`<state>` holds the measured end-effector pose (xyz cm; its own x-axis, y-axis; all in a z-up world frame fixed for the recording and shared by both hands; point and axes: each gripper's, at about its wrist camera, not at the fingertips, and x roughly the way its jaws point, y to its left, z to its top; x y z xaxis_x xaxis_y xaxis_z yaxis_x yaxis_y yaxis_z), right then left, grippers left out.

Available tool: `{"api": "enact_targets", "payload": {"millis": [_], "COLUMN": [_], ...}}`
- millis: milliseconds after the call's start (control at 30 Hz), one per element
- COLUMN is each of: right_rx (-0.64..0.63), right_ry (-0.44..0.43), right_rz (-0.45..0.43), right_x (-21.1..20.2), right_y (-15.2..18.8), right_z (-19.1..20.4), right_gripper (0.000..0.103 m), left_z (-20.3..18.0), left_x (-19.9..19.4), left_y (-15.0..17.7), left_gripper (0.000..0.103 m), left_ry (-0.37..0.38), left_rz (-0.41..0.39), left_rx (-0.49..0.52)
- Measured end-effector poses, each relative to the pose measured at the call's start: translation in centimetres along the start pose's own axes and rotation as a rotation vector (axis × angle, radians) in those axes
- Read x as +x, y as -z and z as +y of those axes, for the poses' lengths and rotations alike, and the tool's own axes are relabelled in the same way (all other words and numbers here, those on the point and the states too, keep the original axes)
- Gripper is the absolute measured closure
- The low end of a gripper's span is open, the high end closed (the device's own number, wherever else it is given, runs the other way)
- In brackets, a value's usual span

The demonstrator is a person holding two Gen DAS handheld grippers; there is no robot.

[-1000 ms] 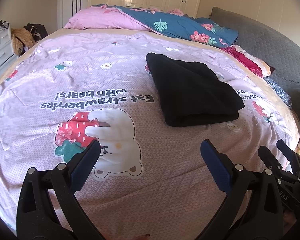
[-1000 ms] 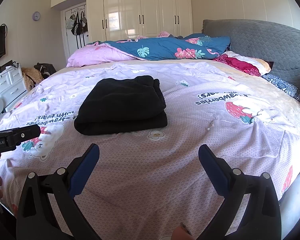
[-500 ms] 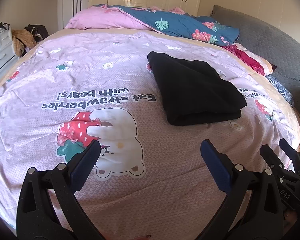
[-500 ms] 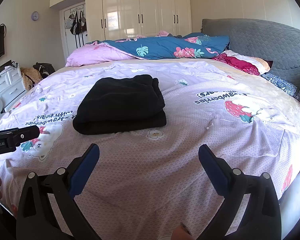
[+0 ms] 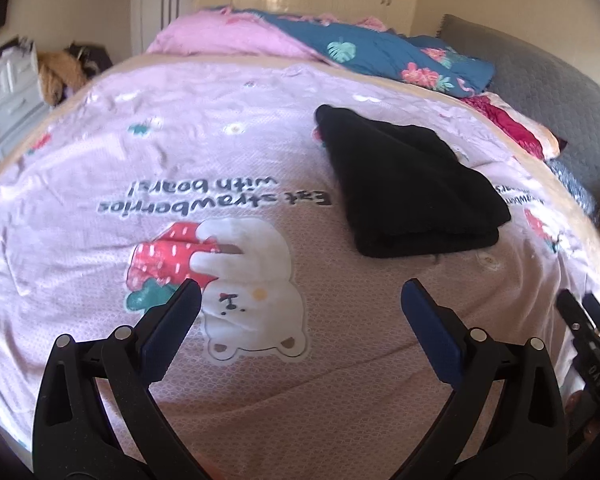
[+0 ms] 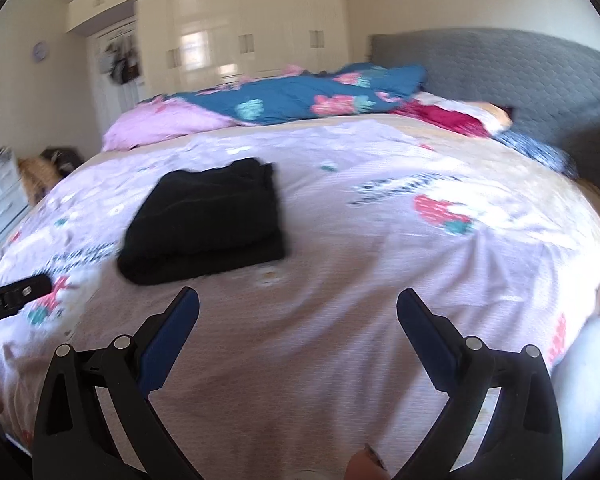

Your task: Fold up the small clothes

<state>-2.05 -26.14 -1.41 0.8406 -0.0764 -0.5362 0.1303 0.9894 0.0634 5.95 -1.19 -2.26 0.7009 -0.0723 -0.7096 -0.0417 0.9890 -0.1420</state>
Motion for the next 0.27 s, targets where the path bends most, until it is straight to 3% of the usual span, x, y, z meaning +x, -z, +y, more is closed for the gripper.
{"api": "enact_targets", "payload": {"millis": [167, 267], "right_rx": [0.151, 0.261], "right_ry": [0.277, 0.530], "right_rz": [0.029, 0.096], "right_x": [-0.7, -1.2], "right_y": [-0.1, 1.3], "right_z": [-10.2, -19.6], "right_gripper": [0.004, 0.004], "left_z": [6.8, 13.7], "left_x": [1.2, 1.6], "left_y": [-4.5, -7.8], "left_gripper": [0.009, 0.009], "left_ry": [-0.033, -0.161], "left_rz": [0.060, 0.028], "left_rx": [-0.126, -0.189]}}
